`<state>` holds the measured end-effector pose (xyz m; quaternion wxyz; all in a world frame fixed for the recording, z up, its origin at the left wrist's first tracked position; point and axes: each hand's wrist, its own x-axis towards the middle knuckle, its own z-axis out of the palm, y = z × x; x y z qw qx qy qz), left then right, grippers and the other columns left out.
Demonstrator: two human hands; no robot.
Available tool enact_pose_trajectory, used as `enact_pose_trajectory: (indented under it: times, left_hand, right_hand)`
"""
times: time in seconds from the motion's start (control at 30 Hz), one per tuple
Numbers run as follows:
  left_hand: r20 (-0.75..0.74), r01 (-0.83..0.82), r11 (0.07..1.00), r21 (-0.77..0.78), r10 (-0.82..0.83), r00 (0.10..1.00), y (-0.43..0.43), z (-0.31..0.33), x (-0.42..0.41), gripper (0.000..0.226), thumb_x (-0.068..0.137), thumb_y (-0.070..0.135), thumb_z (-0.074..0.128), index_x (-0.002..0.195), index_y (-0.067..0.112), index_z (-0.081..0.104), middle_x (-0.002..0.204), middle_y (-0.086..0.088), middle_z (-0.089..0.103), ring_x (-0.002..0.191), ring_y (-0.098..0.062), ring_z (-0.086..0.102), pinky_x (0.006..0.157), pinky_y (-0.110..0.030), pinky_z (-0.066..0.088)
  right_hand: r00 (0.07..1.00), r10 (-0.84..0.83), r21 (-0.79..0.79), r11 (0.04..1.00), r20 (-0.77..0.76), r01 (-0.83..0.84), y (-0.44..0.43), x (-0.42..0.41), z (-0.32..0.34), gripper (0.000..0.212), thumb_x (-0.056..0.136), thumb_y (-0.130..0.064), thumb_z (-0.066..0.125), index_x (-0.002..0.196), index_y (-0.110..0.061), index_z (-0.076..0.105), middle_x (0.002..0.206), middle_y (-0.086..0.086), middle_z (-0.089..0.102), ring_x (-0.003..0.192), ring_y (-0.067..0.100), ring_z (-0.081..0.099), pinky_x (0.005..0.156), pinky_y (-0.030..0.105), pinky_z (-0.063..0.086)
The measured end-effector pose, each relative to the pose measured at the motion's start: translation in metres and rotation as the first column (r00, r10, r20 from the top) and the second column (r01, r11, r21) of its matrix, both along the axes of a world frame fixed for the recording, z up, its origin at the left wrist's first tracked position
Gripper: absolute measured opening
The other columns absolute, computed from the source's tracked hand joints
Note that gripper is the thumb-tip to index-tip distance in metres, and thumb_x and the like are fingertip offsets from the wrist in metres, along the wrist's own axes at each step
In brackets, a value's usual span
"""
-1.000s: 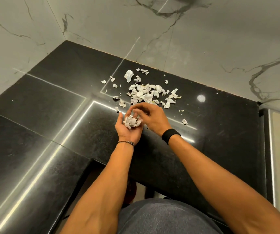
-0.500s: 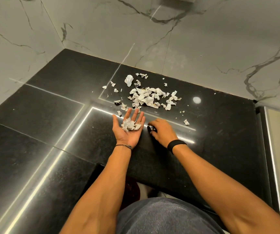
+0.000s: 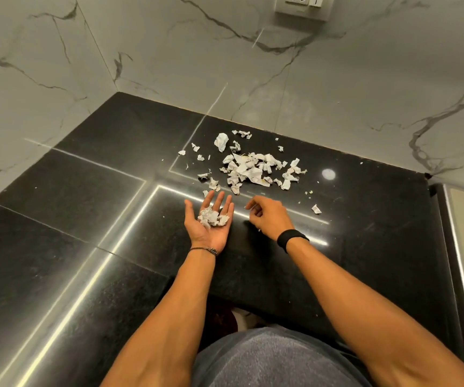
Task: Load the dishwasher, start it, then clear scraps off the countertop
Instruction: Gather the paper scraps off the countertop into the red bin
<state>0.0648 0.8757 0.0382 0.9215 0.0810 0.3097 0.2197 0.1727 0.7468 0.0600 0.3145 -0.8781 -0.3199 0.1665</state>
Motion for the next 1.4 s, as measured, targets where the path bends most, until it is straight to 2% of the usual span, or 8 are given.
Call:
enact_pose_trajectory:
  times: [0.17,0.4,0.63,0.77,0.87,1.1,1.3,1.4]
  left_hand:
    - [0.003,-0.003,1.0,0.007,0.003,1.0,0.007,0.0,-0.006,0.073,0.094,0.064,0.051,0.138,0.006,0.057,0.136,-0.021,0.062,0.126,-0.041,0.059,0.112,-0.05,0.042]
    - [0.017,0.044,0.999,-0.009,-0.043,0.999,-0.002,-0.001,0.009,0.074,0.095,0.065,0.049,0.137,0.006,0.058,0.135,-0.023,0.062,0.125,-0.042,0.06,0.11,-0.05,0.045]
    - [-0.012,0.071,0.997,0.014,-0.07,0.997,-0.011,-0.002,0.023,0.07,0.095,0.065,0.05,0.131,0.005,0.06,0.137,-0.022,0.061,0.127,-0.04,0.059,0.113,-0.049,0.042]
    - [-0.022,0.061,0.998,0.03,-0.06,0.998,-0.012,-0.002,0.026,0.07,0.095,0.064,0.052,0.132,0.005,0.06,0.136,-0.021,0.062,0.127,-0.039,0.059,0.11,-0.047,0.045]
    - [-0.038,0.057,0.998,0.039,-0.056,0.998,-0.018,-0.004,0.03,0.07,0.094,0.064,0.052,0.134,0.007,0.059,0.138,-0.021,0.061,0.128,-0.037,0.059,0.11,-0.046,0.044]
    - [-0.003,-0.008,1.0,0.017,0.008,1.0,-0.025,-0.007,0.036,0.074,0.096,0.064,0.045,0.145,0.008,0.052,0.127,-0.019,0.066,0.12,-0.035,0.063,0.116,-0.049,0.038]
    - [0.01,-0.073,0.997,0.013,0.073,0.997,-0.016,0.001,0.024,0.07,0.097,0.06,0.047,0.141,0.007,0.055,0.134,-0.02,0.062,0.129,-0.035,0.054,0.12,-0.047,0.032]
    - [-0.006,-0.116,0.993,-0.002,0.116,0.993,-0.003,0.003,0.012,0.071,0.097,0.06,0.049,0.142,0.006,0.054,0.14,-0.02,0.059,0.125,-0.035,0.06,0.114,-0.045,0.04]
  right_hand:
    - [0.996,-0.09,-0.036,0.995,0.023,0.09,-0.009,0.011,-0.005,0.024,0.087,-0.002,0.061,0.102,-0.019,0.07,0.092,-0.003,0.068,0.085,0.016,0.063,0.081,0.029,0.051]
    - [0.984,0.137,-0.212,0.971,0.117,-0.11,-0.016,0.0,-0.014,0.031,0.084,-0.01,0.071,0.114,-0.017,0.069,0.108,0.004,0.068,0.099,0.024,0.063,0.083,0.028,0.044]
    - [0.999,-0.002,-0.06,0.998,-0.033,0.0,-0.02,0.006,-0.021,0.038,0.078,0.003,0.064,0.109,-0.017,0.071,0.09,-0.002,0.069,0.08,0.016,0.064,0.078,0.029,0.053]
    - [0.973,-0.106,0.236,0.96,-0.207,0.154,-0.016,0.012,-0.007,0.032,0.079,0.002,0.073,0.106,-0.015,0.071,0.09,0.003,0.071,0.08,0.01,0.065,0.077,0.019,0.053]
    - [0.966,-0.027,0.376,0.918,-0.259,0.126,-0.002,0.011,0.014,0.03,0.081,0.001,0.075,0.108,-0.008,0.071,0.094,0.007,0.073,0.084,0.01,0.067,0.077,0.015,0.052]
    - [0.956,0.19,0.395,0.914,-0.225,-0.089,0.022,0.006,0.02,0.03,0.08,0.003,0.069,0.1,-0.019,0.072,0.093,-0.005,0.073,0.088,0.005,0.069,0.084,0.023,0.057]
    - [0.954,0.161,0.433,0.901,-0.253,-0.037,0.033,0.013,0.016,0.025,0.082,0.001,0.068,0.103,-0.012,0.071,0.094,-0.004,0.074,0.088,0.005,0.07,0.084,0.022,0.056]
    - [0.961,0.154,0.426,0.904,-0.228,-0.044,0.049,0.014,0.017,0.023,0.083,0.004,0.065,0.102,-0.009,0.072,0.093,-0.006,0.072,0.087,0.004,0.068,0.081,0.015,0.053]
